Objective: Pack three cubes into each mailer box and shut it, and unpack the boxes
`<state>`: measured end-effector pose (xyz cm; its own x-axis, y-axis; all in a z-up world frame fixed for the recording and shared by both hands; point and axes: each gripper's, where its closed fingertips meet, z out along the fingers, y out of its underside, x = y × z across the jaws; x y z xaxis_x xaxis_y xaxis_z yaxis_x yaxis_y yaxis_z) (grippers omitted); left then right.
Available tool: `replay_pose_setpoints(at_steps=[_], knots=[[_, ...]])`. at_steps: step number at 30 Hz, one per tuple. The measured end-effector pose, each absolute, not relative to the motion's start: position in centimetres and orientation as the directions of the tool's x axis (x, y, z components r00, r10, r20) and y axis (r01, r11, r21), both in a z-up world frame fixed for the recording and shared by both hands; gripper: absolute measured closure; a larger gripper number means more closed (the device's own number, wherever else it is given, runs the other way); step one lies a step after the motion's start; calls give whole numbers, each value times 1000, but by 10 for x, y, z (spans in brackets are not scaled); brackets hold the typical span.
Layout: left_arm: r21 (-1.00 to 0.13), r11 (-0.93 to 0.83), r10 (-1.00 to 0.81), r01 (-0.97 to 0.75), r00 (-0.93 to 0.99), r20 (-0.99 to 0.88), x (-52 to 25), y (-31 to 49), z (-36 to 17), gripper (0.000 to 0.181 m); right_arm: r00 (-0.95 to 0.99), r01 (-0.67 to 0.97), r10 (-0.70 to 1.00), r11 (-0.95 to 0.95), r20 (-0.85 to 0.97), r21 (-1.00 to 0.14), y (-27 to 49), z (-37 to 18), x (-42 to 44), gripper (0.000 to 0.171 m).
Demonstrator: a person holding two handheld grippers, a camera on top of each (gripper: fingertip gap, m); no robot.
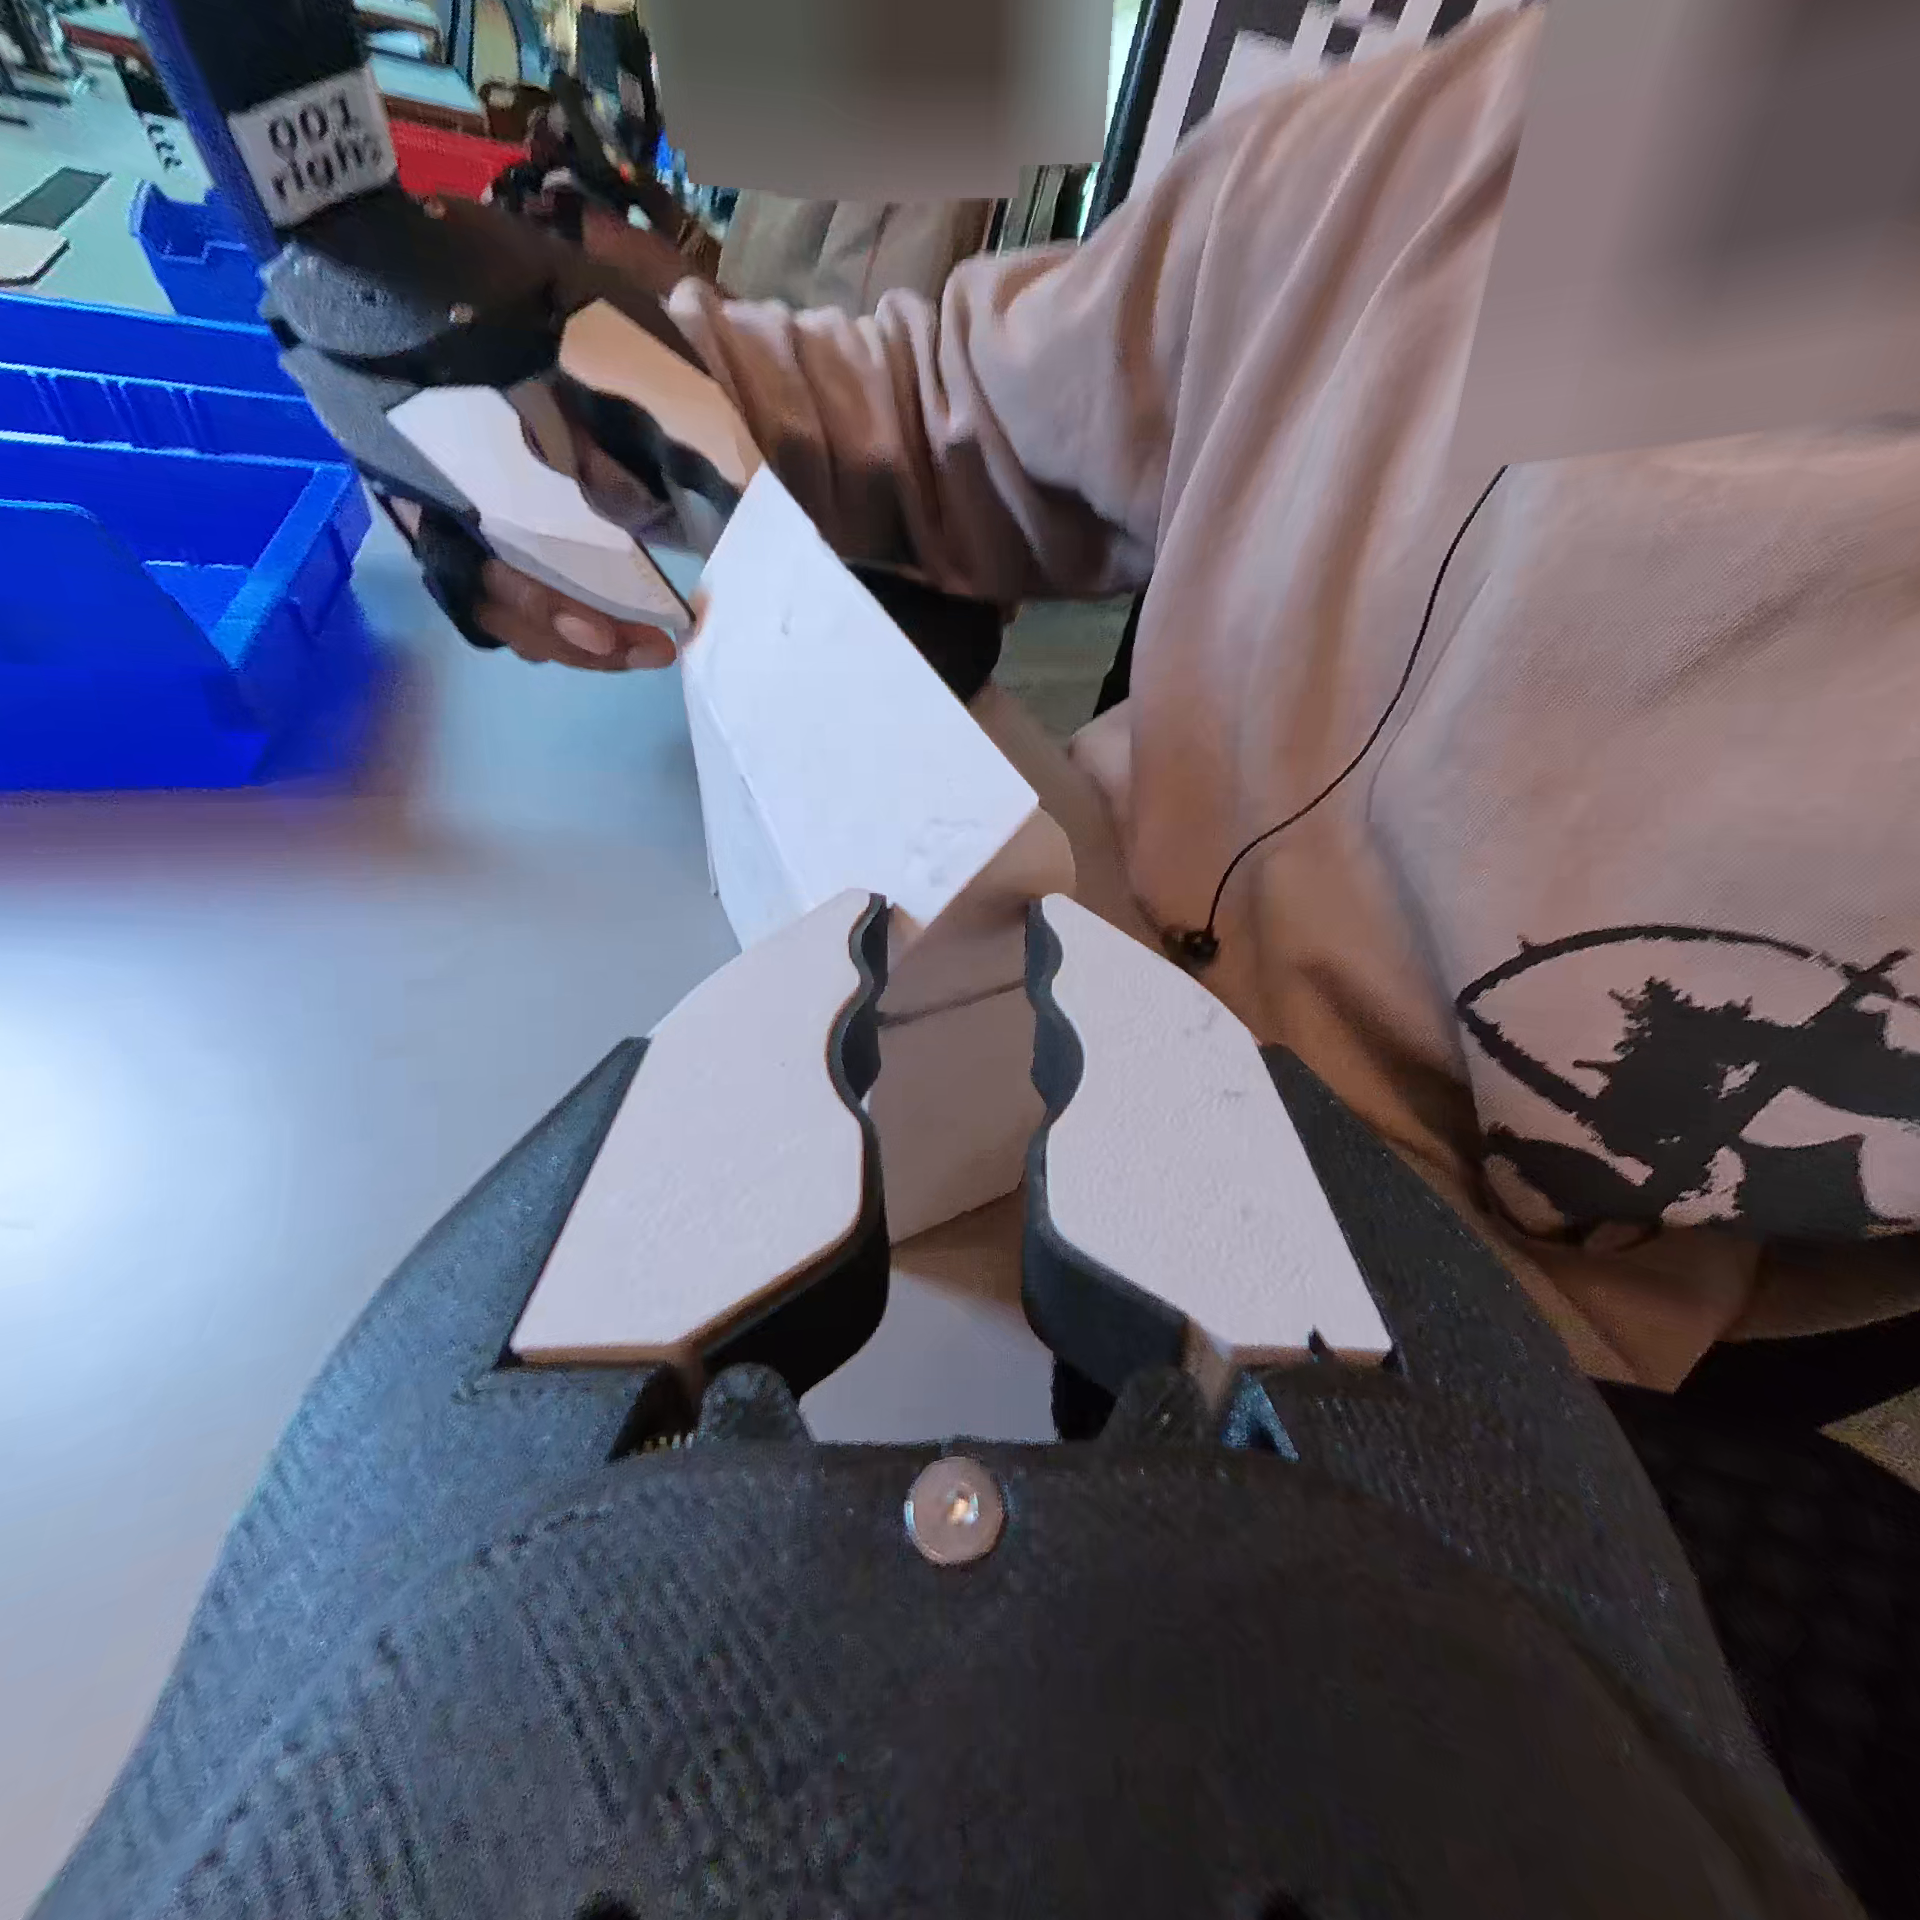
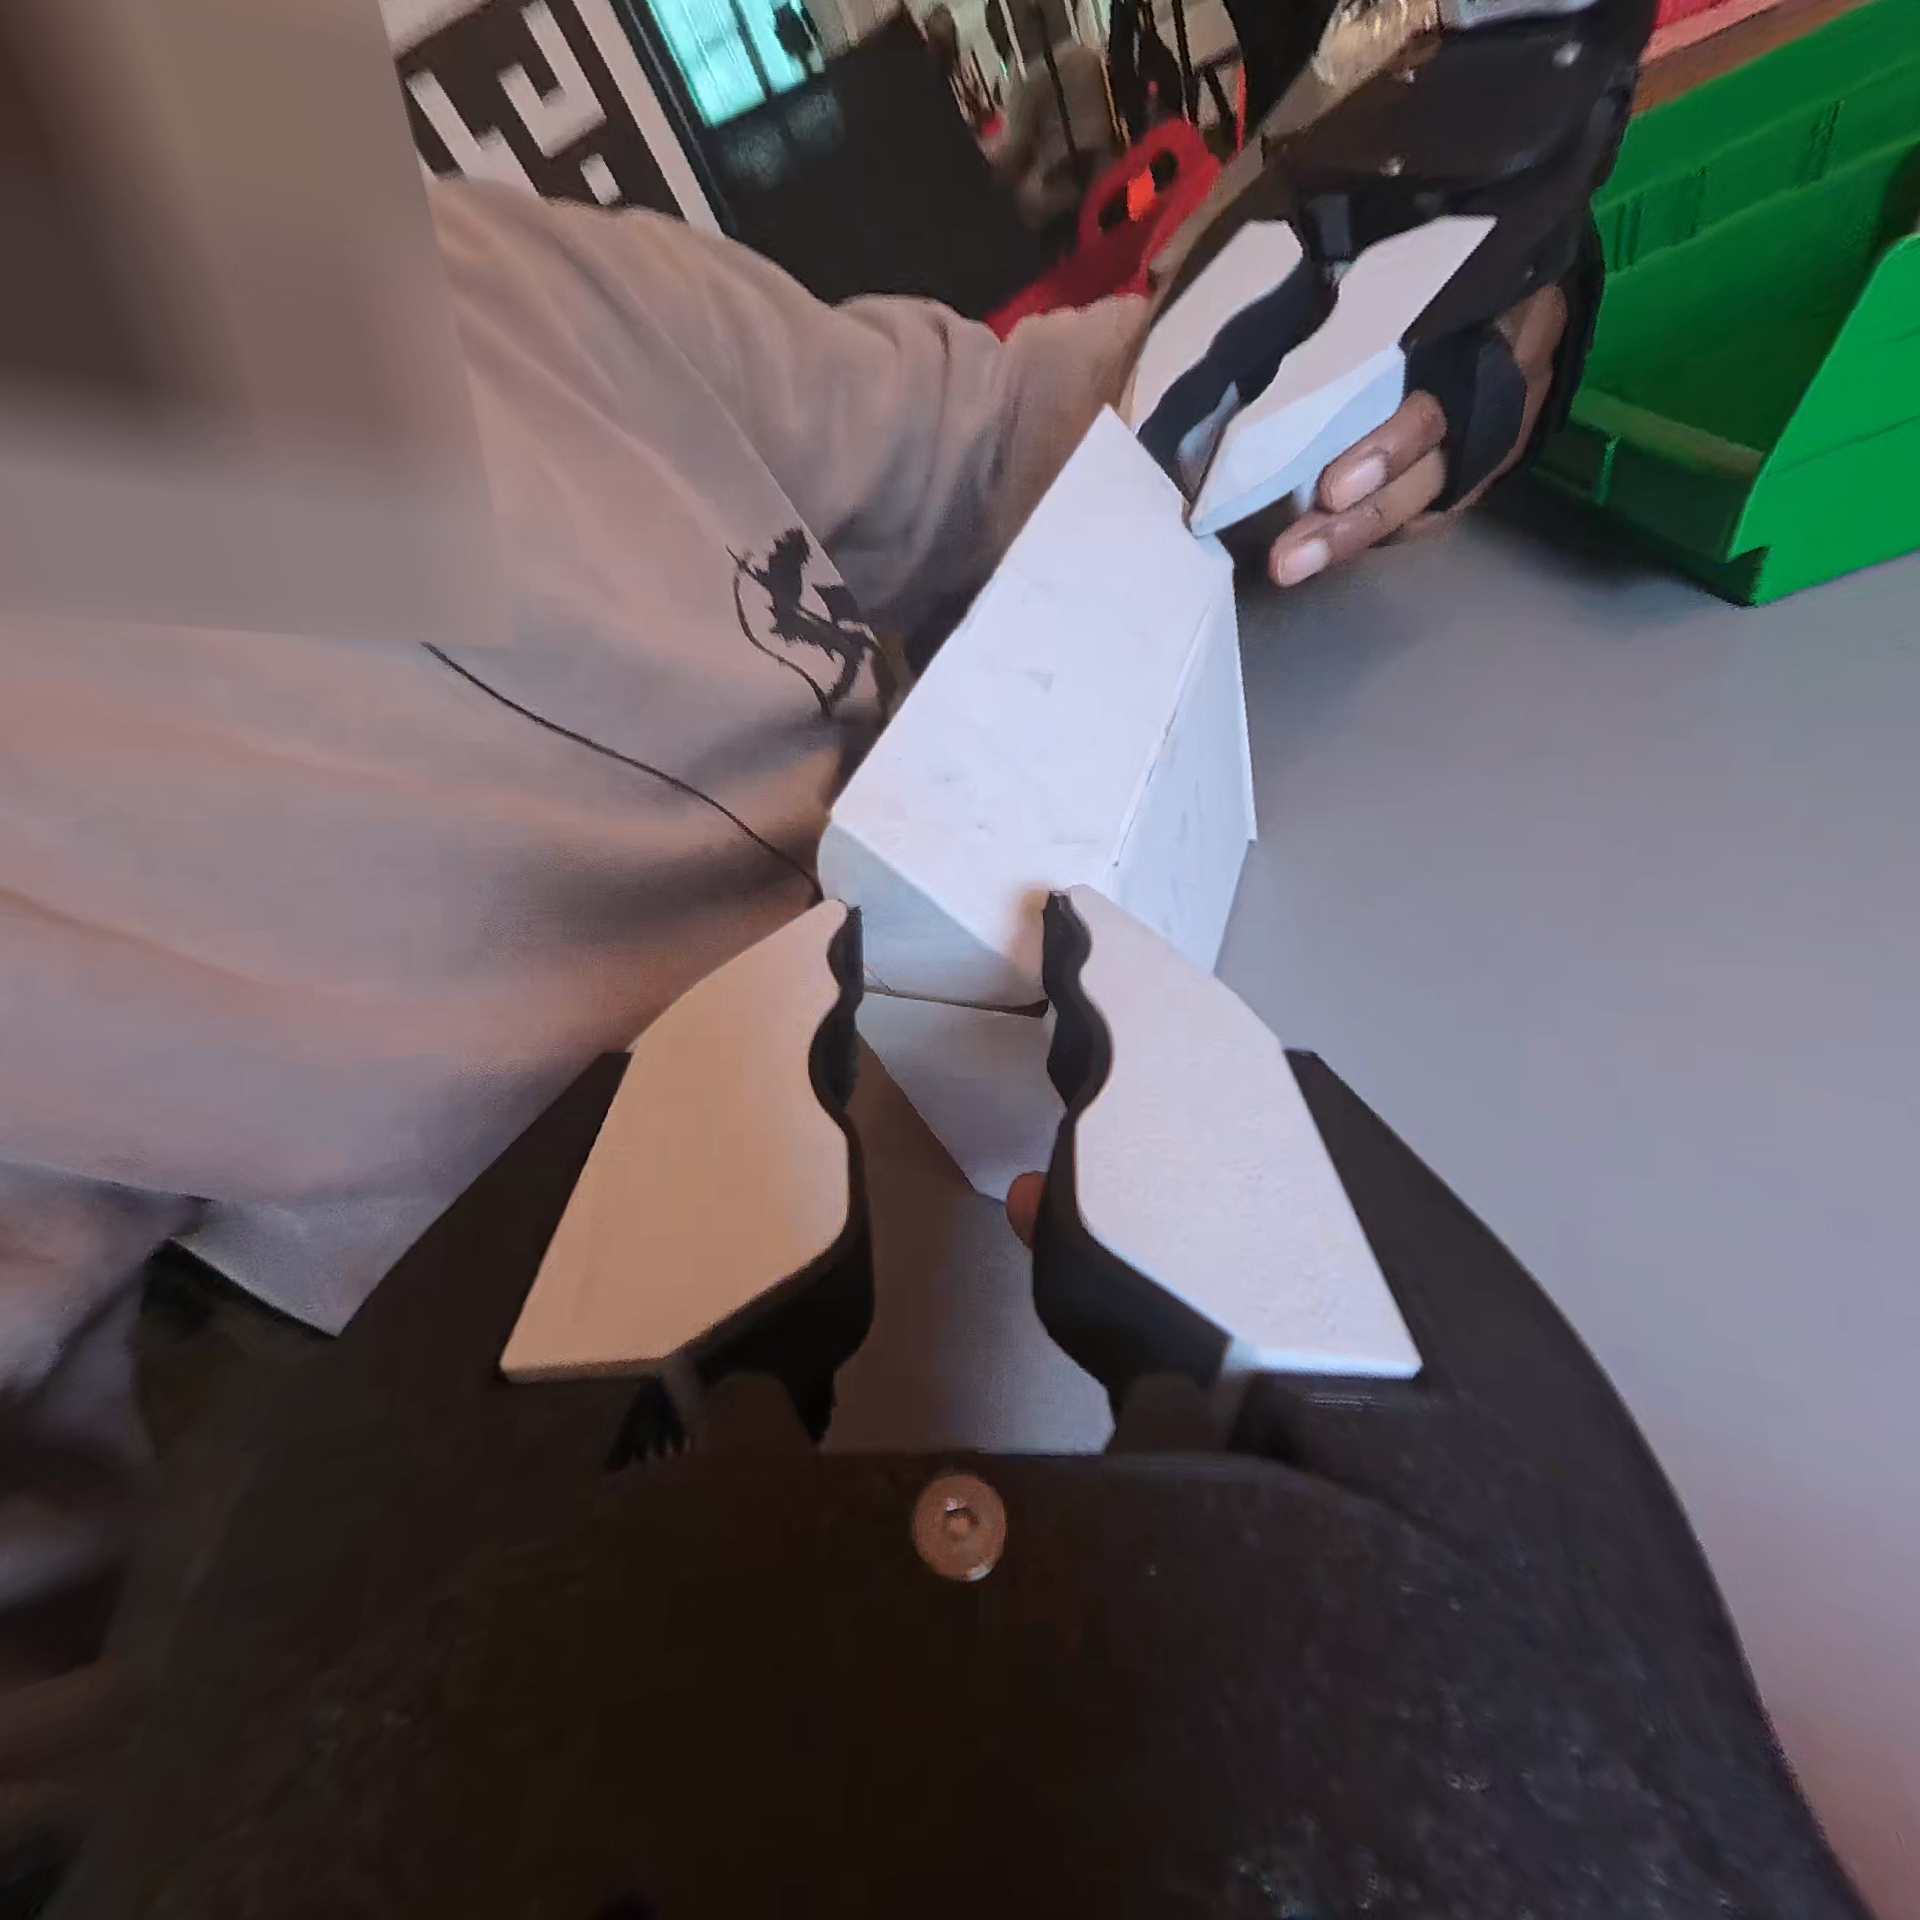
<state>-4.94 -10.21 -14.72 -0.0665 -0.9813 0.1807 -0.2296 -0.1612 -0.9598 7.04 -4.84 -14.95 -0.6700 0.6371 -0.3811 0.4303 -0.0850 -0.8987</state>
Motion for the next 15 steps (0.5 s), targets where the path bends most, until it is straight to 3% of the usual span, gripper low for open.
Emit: replay_pose_setpoints(at_steps=[4,9,12,15], knots=[[-904,-6,-1000,-428,17,-1,-48,-109,-154,156,-641,453,750,195,-166,-870,-55,-157,74,137],[-748,166,-953,-643,91,-290,-50,-109,-160,156,-589,482,791,506,163,-715,-53,-165,76,136],[-722,165,-925,-672,149,-350,-51,-109,-161,154,-548,483,798,548,253,-683,-52,-162,76,132],[-835,105,-926,-541,254,-281,-51,-112,-148,139,-508,472,848,420,151,-775,-56,-156,81,117]])
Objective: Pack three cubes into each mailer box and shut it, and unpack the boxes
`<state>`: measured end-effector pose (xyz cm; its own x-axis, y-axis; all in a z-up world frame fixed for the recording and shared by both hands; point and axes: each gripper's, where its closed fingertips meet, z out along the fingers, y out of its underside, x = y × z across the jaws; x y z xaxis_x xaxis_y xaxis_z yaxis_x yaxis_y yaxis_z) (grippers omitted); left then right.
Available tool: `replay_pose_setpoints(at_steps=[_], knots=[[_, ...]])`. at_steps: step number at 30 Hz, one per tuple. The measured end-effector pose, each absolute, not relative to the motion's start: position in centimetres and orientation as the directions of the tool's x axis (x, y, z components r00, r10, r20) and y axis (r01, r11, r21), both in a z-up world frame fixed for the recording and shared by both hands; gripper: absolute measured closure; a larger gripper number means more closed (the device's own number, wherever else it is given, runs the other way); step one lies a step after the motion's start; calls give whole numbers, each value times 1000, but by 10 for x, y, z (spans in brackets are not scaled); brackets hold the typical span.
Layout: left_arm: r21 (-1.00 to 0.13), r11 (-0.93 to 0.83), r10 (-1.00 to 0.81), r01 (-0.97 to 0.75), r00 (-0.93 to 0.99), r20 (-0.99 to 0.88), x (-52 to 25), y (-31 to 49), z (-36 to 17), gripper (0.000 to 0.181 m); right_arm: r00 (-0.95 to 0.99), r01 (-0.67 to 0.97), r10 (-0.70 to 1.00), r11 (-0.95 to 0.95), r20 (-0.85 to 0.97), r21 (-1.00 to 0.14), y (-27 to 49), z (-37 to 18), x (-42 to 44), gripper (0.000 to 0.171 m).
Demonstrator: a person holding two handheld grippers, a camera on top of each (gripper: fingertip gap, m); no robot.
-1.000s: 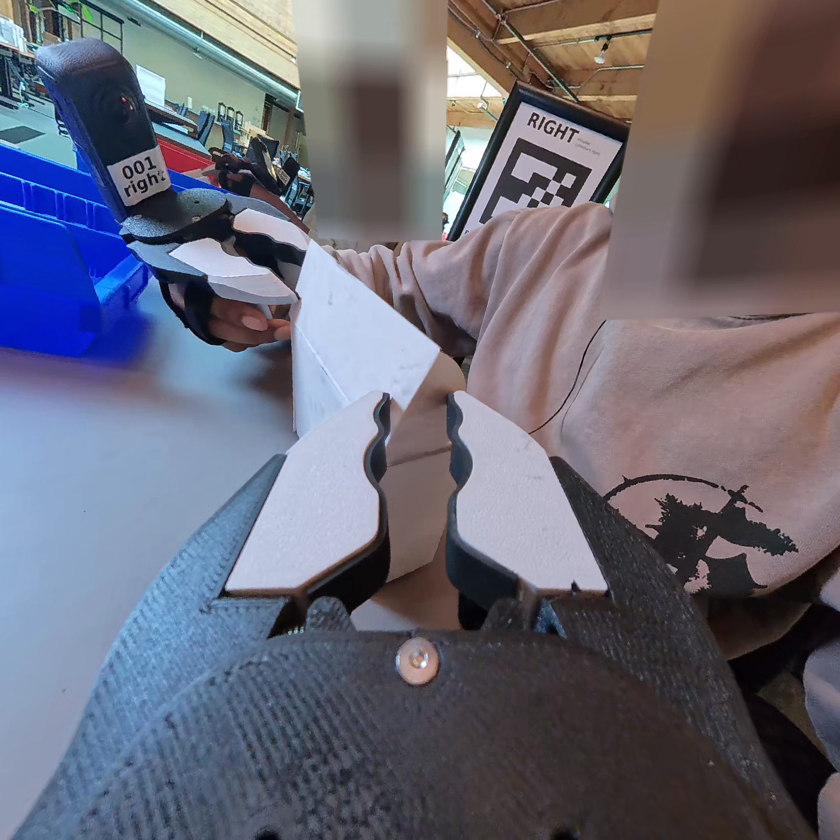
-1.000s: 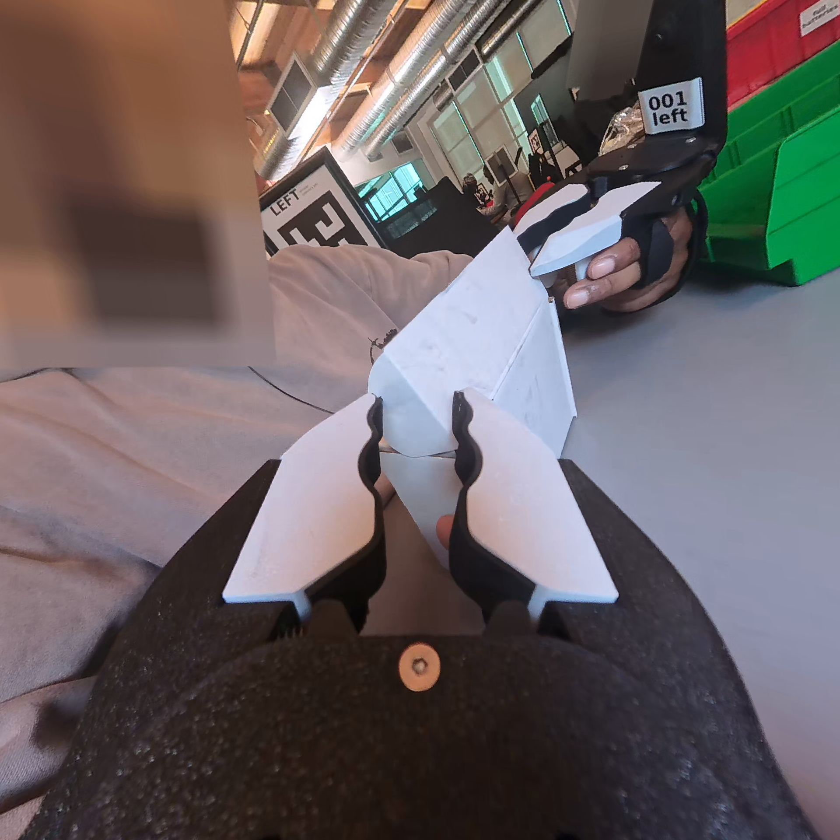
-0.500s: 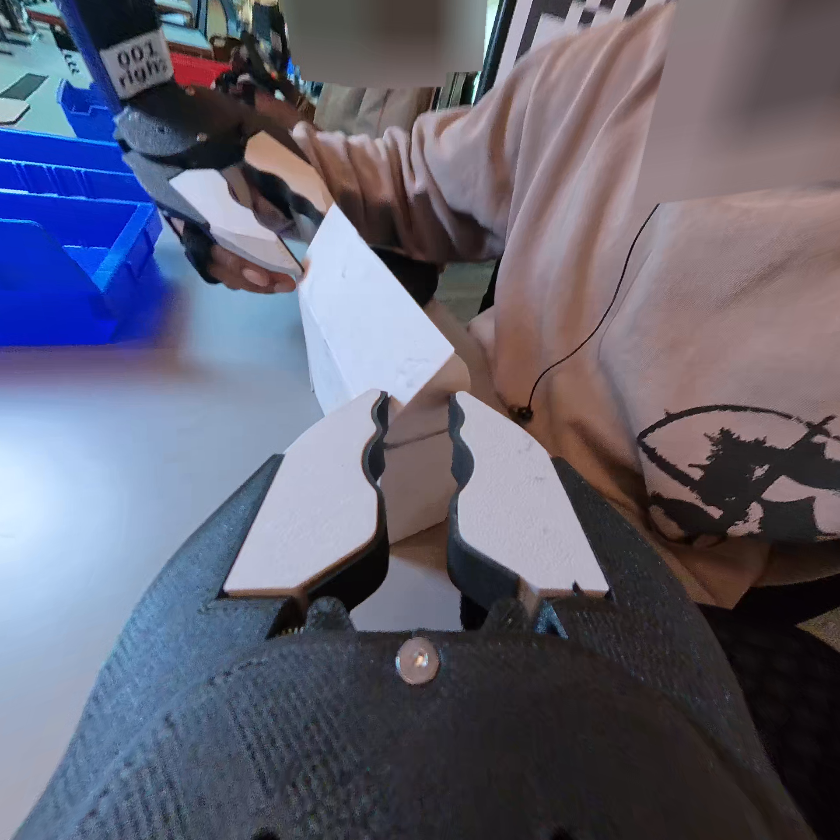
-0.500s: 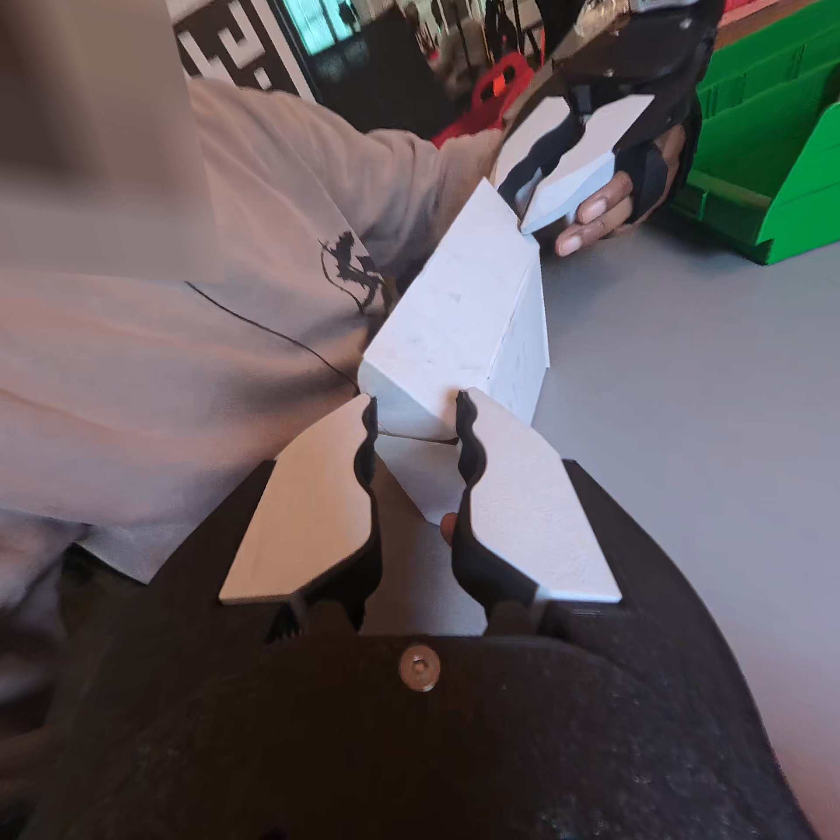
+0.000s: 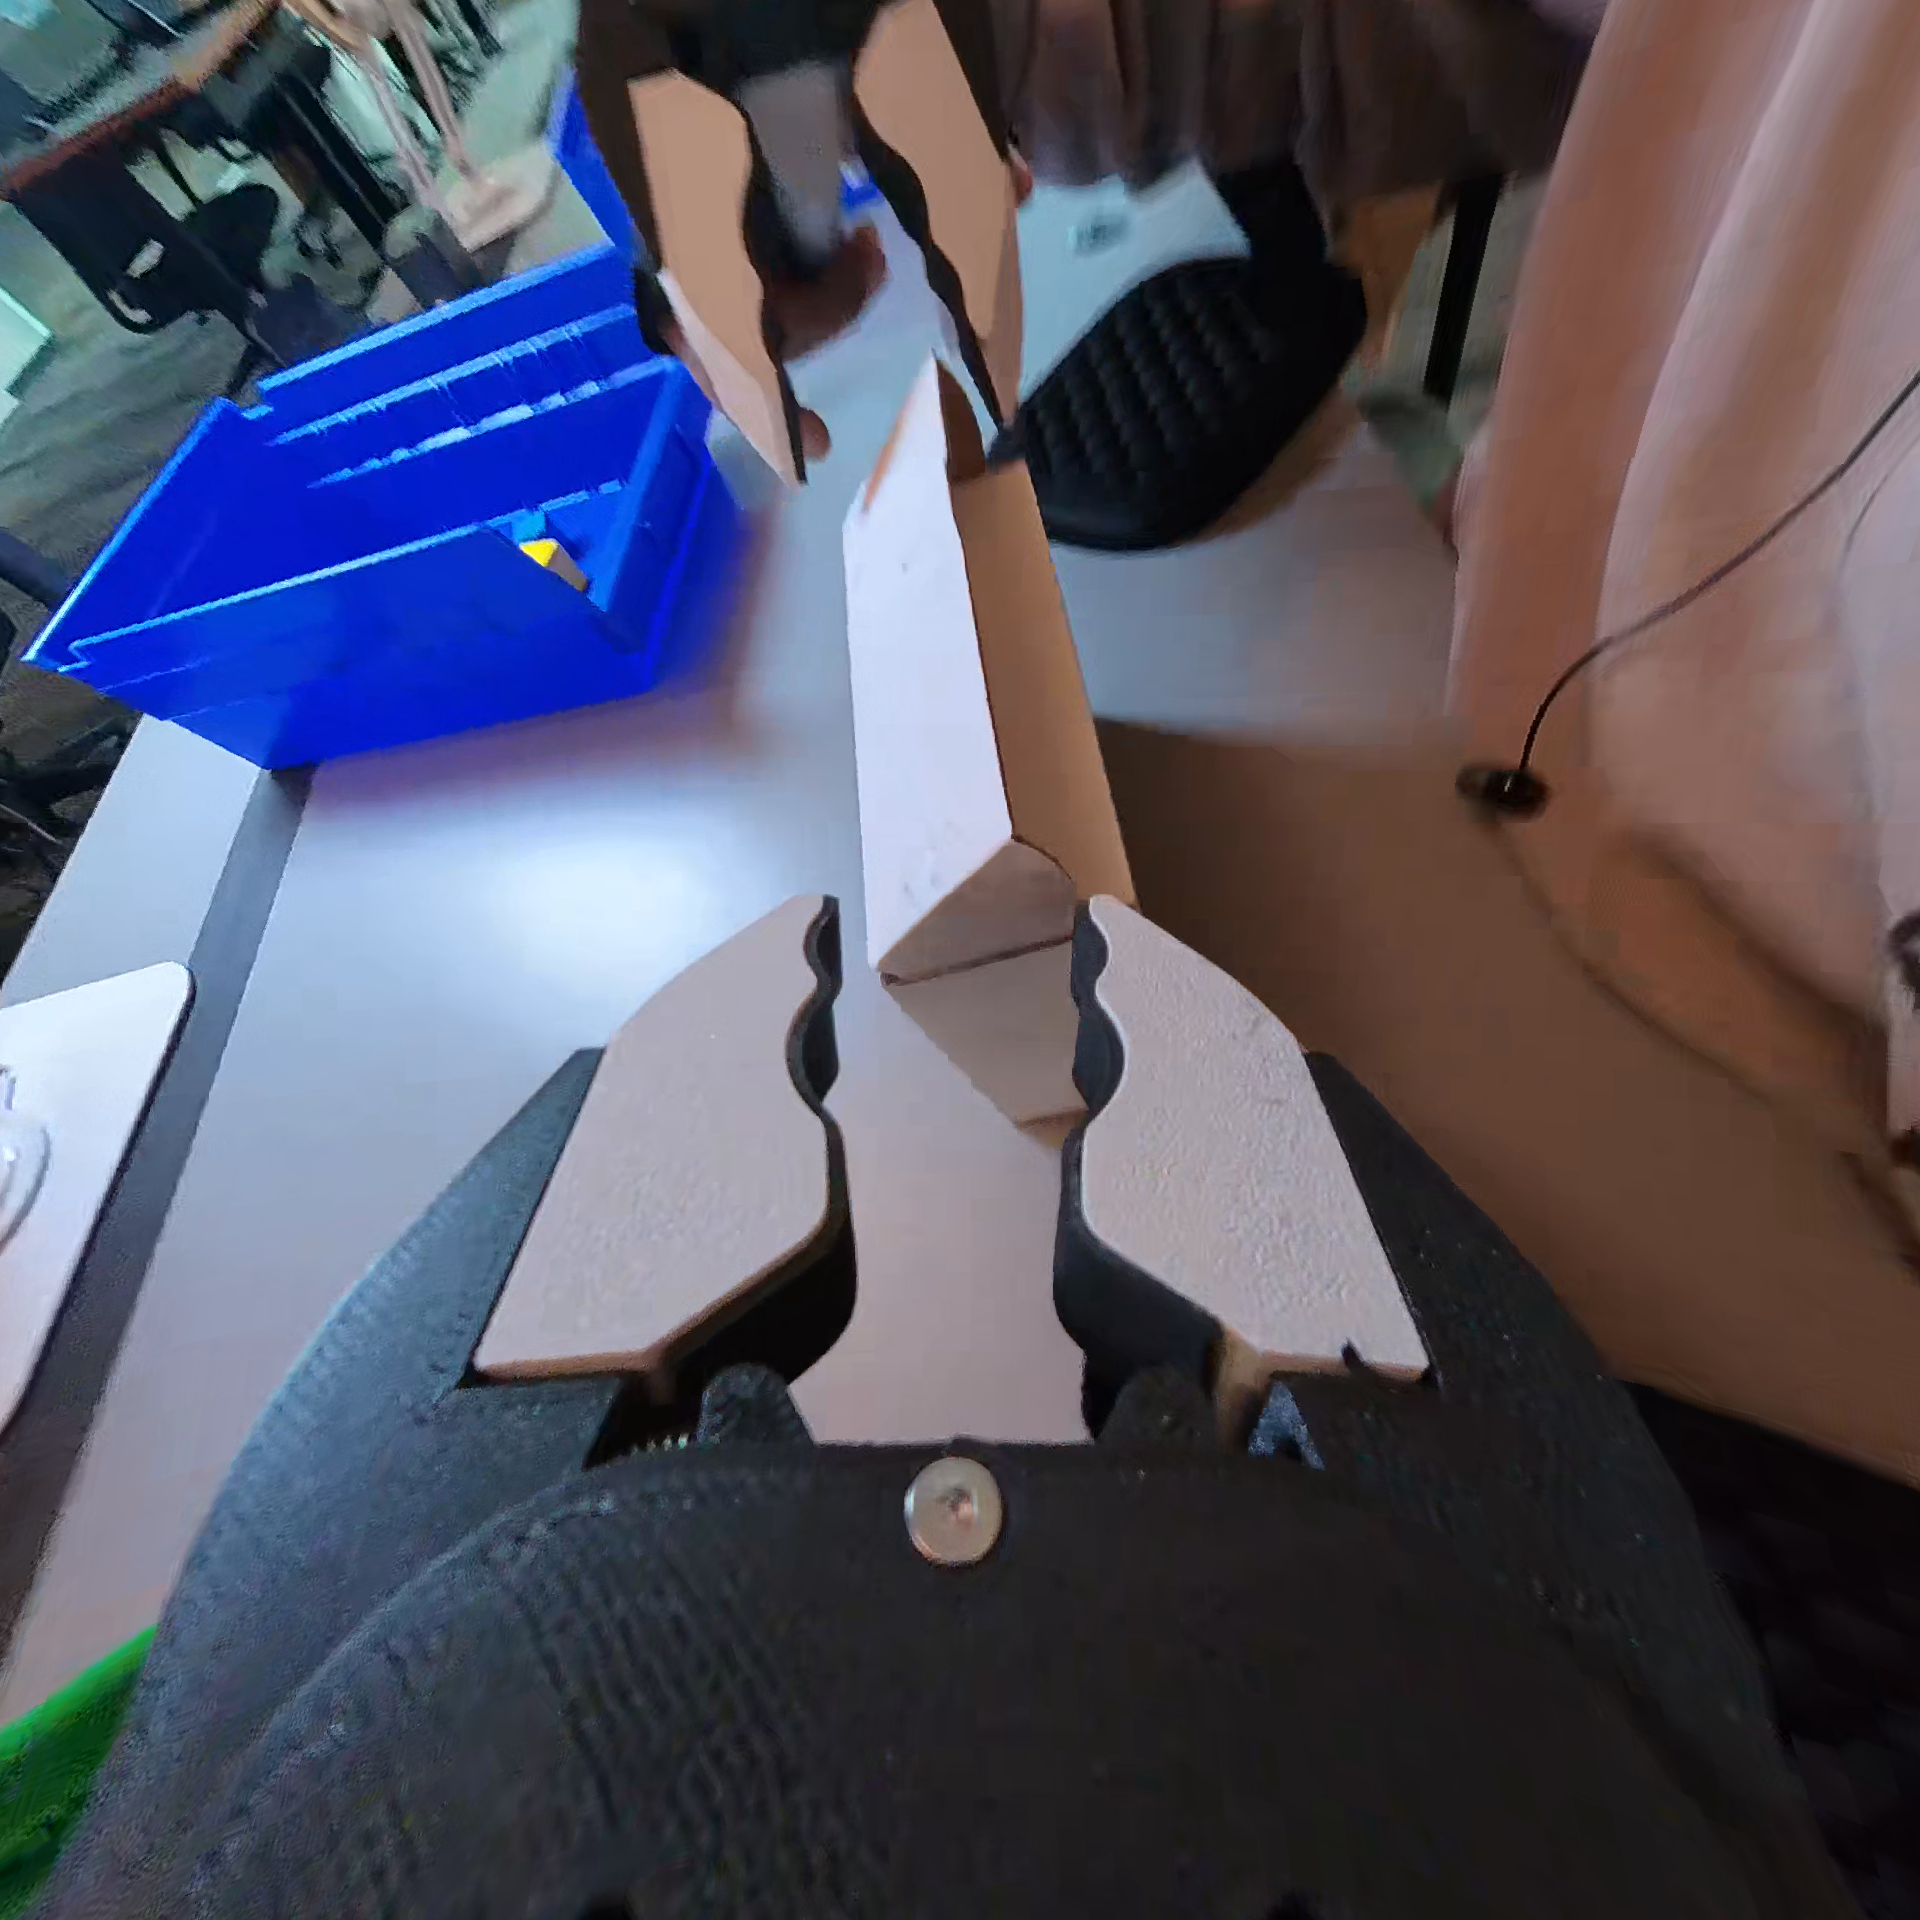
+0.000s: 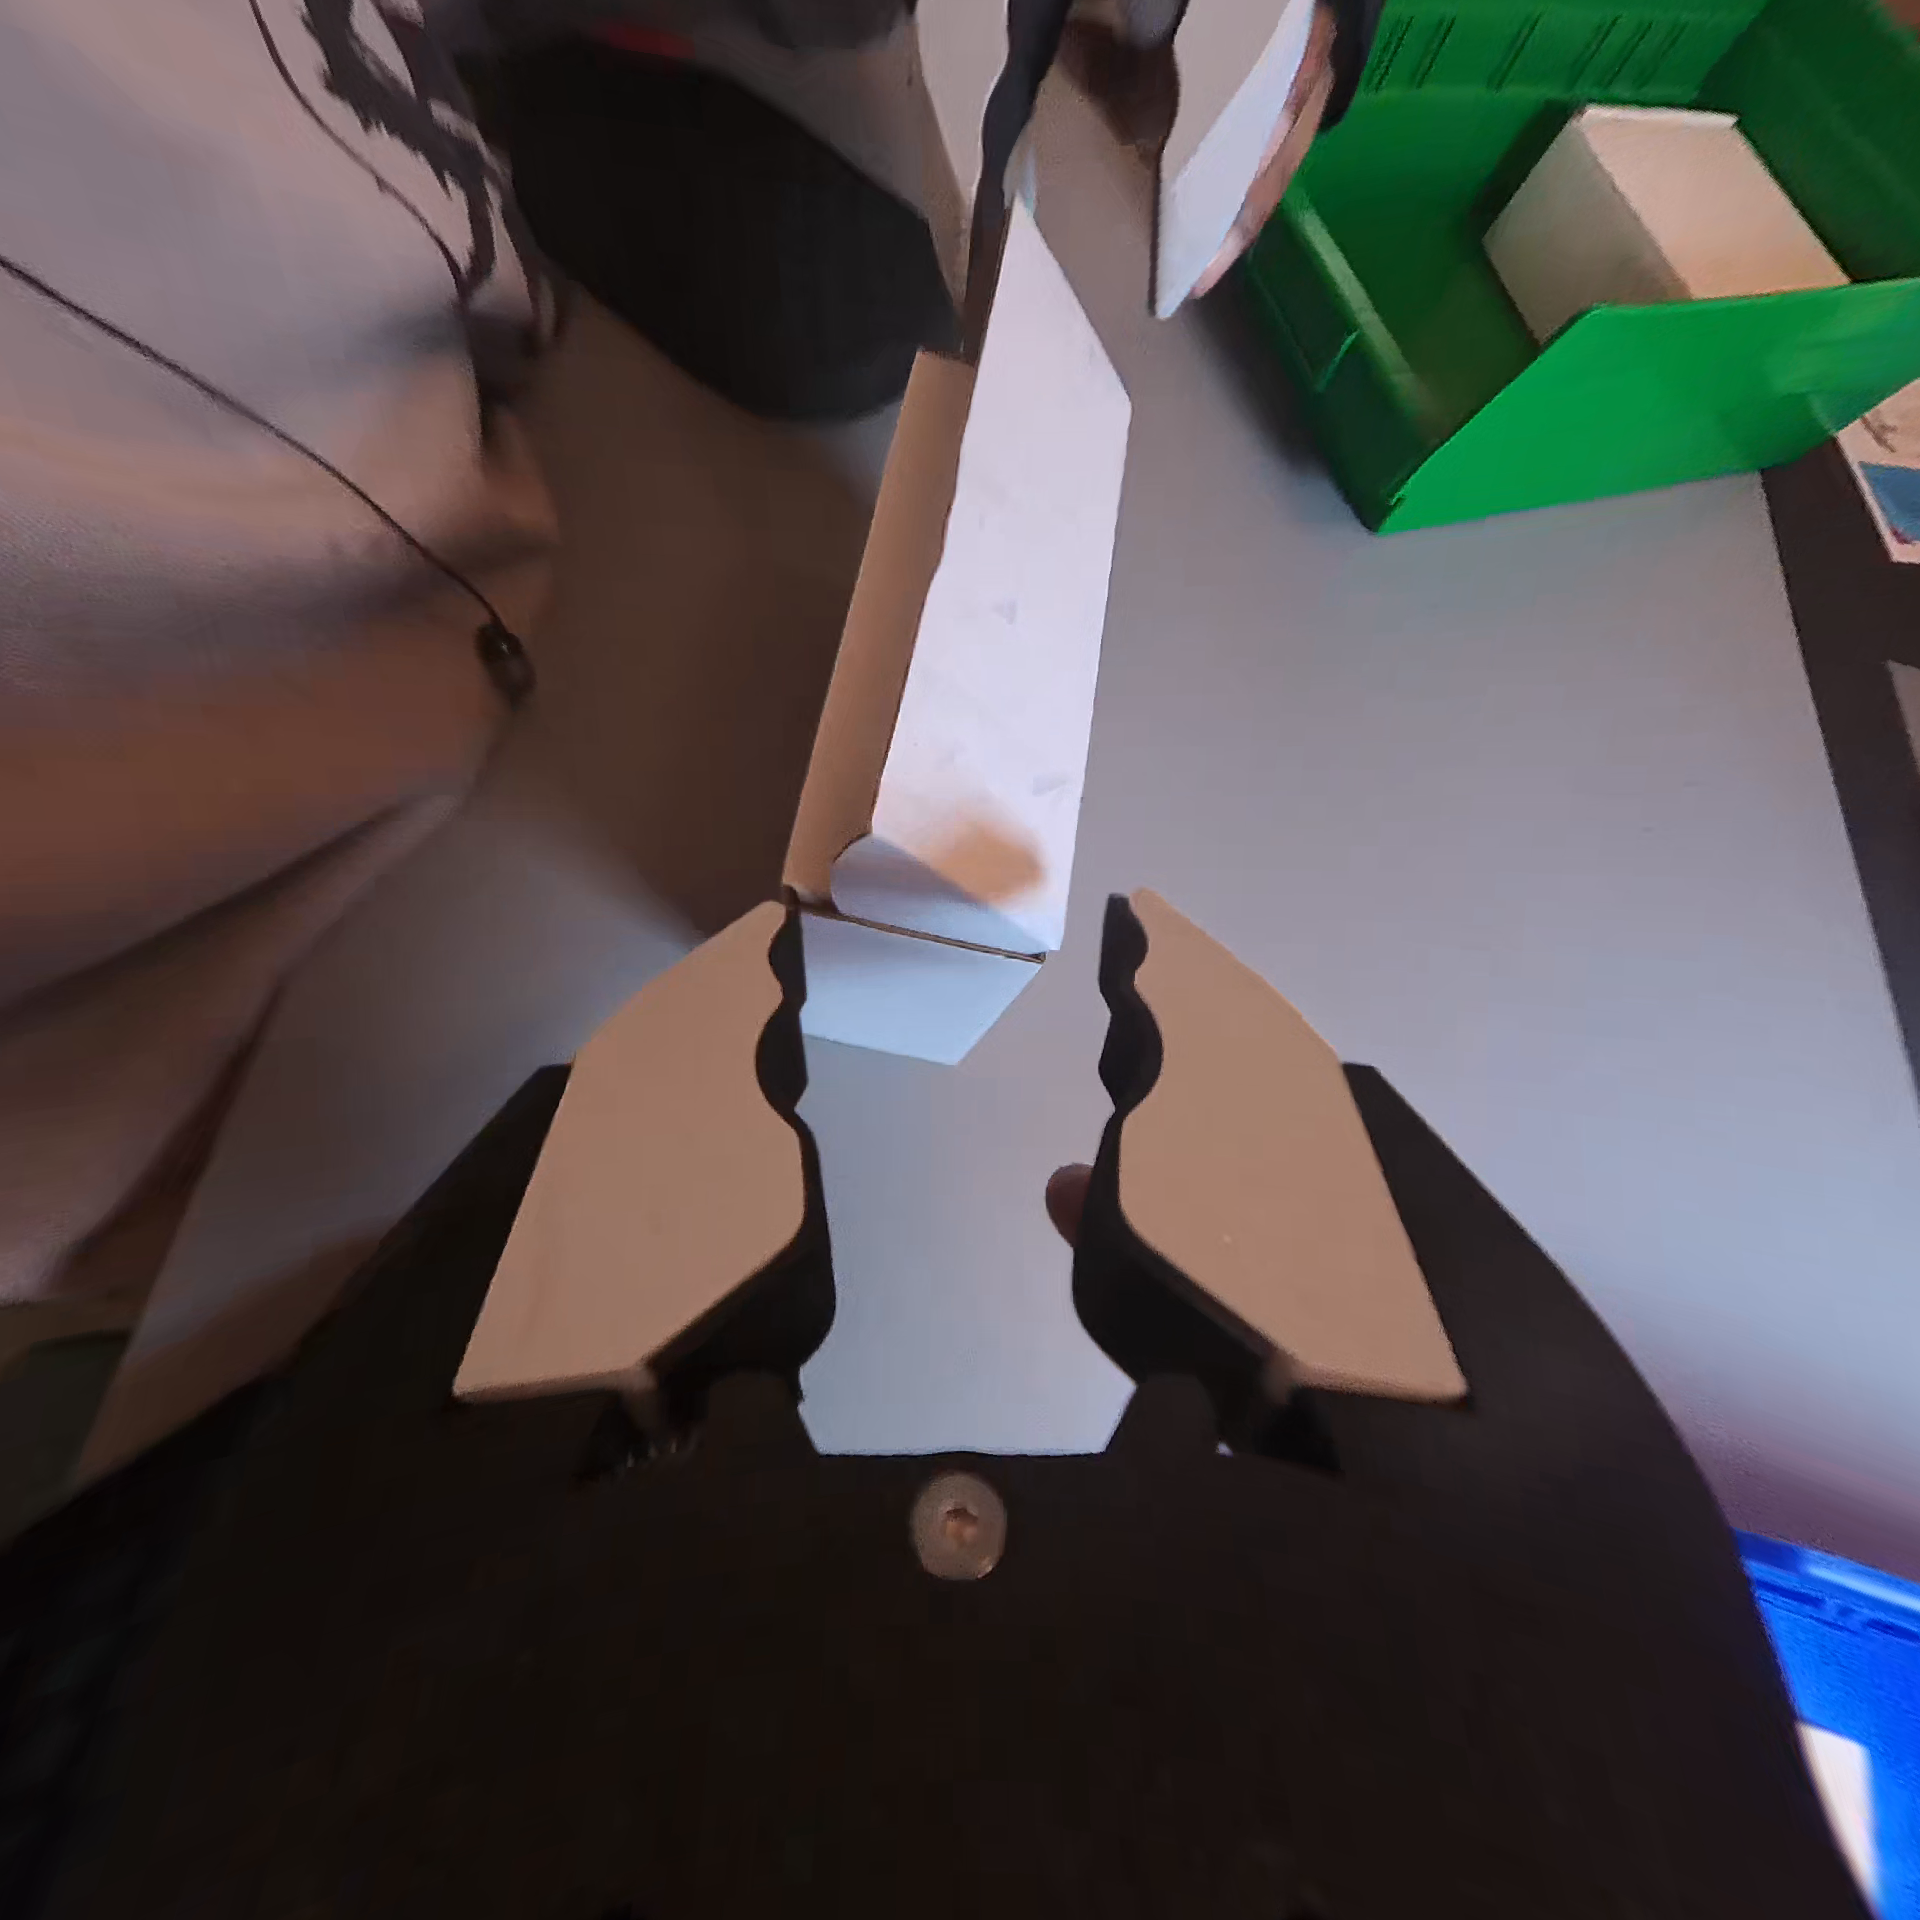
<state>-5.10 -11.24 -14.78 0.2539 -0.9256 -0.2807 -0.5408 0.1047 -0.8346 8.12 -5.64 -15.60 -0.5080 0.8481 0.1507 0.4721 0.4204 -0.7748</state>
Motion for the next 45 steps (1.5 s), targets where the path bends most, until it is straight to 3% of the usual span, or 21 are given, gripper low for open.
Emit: replay_pose_setpoints(at_steps=[5,12,18,23,25,29,33,35,37,42,45], knots=[[-937,40,-908,-348,380,-179,-42,-128,-124,140,-448,339,886,290,117,-895,-74,-136,79,119],[-842,119,-845,-527,391,-364,-29,-142,-152,137,-355,312,864,470,358,-825,-95,-155,72,123],[-736,187,-781,-650,356,-513,-28,-142,-173,148,-345,360,829,550,440,-753,-100,-176,74,123],[-722,202,-732,-662,387,-560,-29,-139,-173,153,-321,350,842,531,434,-772,-102,-175,73,123],[-784,171,-774,-596,411,-482,-27,-142,-168,154,-331,334,863,484,381,-808,-105,-170,74,124],[-927,35,-815,-373,526,-243,-39,-133,-148,124,-263,333,924,357,278,-873,-89,-160,77,104],[-912,-189,-843,-365,537,-41,-51,-110,-176,99,-217,396,956,273,200,-877,-65,-168,76,92],[-884,-235,-866,-404,500,1,-42,-107,-192,97,-236,443,962,232,137,-866,-62,-179,71,92],[-852,-146,-896,-503,433,-102,-33,-109,-201,116,-277,473,946,285,166,-834,-64,-189,68,108],[-764,64,-817,-642,406,-410,-34,-96,-198,116,-236,407,853,522,466,-750,-54,-182,64,108],[-609,231,-642,-759,351,-681,-37,-85,-196,116,-151,385,698,694,700,-609,-42,-184,62,108]])
